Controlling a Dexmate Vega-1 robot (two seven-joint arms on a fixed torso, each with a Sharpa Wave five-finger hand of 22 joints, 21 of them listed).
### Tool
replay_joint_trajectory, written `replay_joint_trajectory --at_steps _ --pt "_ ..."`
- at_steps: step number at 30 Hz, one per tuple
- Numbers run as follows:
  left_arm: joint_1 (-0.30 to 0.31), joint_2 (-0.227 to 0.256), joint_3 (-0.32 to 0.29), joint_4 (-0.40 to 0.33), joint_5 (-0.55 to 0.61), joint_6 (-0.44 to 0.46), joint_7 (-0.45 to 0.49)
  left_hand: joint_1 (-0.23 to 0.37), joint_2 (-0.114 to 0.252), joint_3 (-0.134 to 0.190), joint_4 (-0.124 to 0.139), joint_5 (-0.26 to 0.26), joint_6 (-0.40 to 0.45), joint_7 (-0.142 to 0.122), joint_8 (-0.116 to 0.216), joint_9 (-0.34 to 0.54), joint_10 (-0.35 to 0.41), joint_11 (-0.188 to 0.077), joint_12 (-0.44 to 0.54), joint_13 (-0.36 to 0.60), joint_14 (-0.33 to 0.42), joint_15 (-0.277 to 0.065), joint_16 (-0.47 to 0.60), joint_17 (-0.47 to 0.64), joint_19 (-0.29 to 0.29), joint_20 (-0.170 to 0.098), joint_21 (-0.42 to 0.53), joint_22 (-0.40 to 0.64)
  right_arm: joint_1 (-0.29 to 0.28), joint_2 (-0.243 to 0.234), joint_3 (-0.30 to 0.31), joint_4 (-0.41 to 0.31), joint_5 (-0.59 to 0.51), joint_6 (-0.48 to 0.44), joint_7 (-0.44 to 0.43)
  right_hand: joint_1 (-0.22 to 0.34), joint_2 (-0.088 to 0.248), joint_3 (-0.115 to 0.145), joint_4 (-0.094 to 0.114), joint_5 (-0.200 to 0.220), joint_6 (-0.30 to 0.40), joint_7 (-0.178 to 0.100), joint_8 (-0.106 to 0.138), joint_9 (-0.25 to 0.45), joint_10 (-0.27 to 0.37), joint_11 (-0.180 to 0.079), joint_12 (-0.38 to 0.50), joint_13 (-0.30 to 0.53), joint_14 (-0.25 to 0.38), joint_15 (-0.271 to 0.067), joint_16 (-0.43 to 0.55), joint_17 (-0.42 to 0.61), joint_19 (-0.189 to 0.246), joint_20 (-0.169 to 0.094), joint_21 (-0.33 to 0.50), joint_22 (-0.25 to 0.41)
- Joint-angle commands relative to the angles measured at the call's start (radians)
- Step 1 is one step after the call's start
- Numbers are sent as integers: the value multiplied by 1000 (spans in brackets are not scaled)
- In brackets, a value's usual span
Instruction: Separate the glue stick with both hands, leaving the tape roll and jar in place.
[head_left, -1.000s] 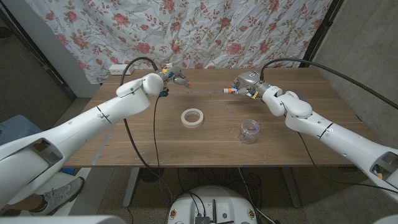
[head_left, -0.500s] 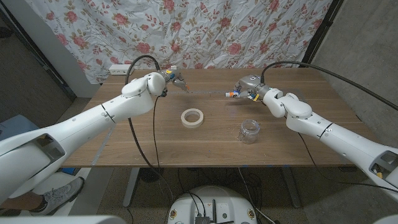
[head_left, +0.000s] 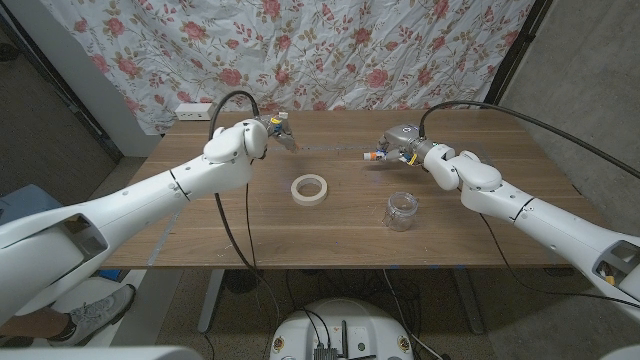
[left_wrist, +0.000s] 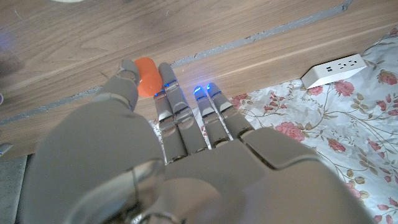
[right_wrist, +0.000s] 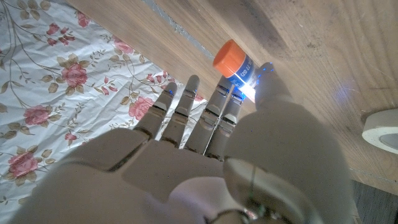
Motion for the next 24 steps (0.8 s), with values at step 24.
replay_joint_trajectory --at_steps 24 --pt "55 -16 62 36 275 79 -124 -10 -1 -7 1 7 3 -5 7 3 -43 -35 0 1 -6 -34 -2 2 -3 -2 1 2 -18 -8 -7 -11 10 -28 13 1 10 1 2 6 27 -34 2 5 -8 0 0 5 4 -136 -3 5 7 -2 1 2"
